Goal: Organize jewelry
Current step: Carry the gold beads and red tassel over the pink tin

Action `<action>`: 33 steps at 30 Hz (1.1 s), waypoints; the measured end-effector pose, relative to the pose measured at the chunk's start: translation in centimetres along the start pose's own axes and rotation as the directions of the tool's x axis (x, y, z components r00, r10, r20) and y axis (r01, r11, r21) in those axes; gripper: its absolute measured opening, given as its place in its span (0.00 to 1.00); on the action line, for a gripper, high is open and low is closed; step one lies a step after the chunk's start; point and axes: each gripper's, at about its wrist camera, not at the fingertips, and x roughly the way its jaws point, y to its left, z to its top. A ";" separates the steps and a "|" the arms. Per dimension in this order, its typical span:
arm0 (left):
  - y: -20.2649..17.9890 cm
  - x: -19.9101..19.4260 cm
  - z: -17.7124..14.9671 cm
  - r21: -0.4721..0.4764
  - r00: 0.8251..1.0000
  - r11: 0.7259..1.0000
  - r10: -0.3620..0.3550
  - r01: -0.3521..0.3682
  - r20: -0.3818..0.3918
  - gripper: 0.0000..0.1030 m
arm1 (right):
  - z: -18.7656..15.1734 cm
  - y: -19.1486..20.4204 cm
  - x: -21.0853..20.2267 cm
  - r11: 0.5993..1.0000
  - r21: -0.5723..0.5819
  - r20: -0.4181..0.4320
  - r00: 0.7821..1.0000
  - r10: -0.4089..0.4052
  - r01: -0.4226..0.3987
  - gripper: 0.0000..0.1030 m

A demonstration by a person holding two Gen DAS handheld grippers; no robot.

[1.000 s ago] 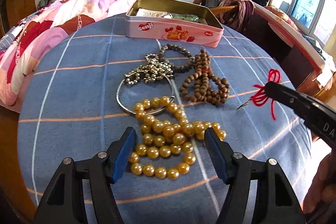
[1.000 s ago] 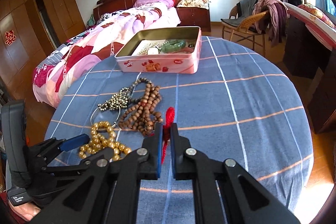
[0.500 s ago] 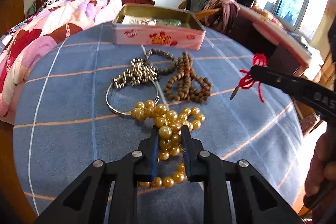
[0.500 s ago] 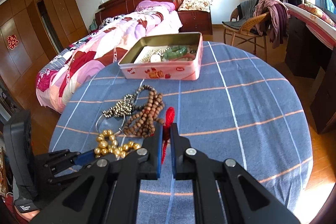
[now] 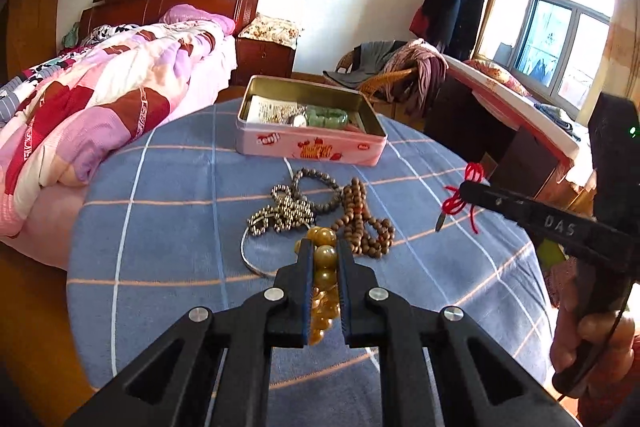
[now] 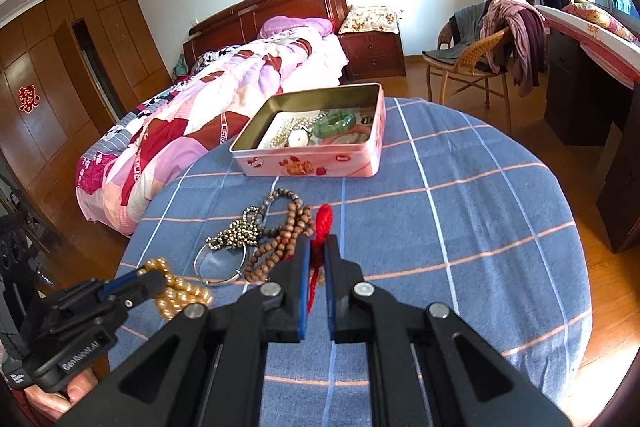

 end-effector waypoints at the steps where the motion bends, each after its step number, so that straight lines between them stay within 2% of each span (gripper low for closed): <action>1: 0.0 -0.1 0.2 -0.001 1.000 1.000 -0.003 0.003 0.005 0.09 | 0.1 0.0 0.0 1.000 0.001 0.002 1.000 0.001 -0.001 0.10; 10: -0.1 -0.2 2.4 -0.006 0.998 1.000 -0.014 0.014 0.056 0.09 | 1.6 0.2 0.0 1.000 -0.018 0.036 0.999 -0.004 0.004 0.10; 18: 0.1 0.7 6.6 0.010 0.990 1.000 -0.015 0.014 0.140 0.09 | 5.0 0.2 0.7 1.000 -0.024 0.103 0.995 0.008 -0.005 0.10; 26: 0.6 3.3 11.1 0.009 0.977 1.000 -0.021 0.019 0.210 0.09 | 9.1 0.1 2.3 1.000 -0.022 0.179 0.984 0.013 -0.010 0.10; 33: 1.2 6.5 14.5 0.006 0.968 1.000 -0.024 0.023 0.248 0.09 | 11.2 -0.6 5.2 1.000 -0.001 0.194 0.981 0.001 -0.001 0.10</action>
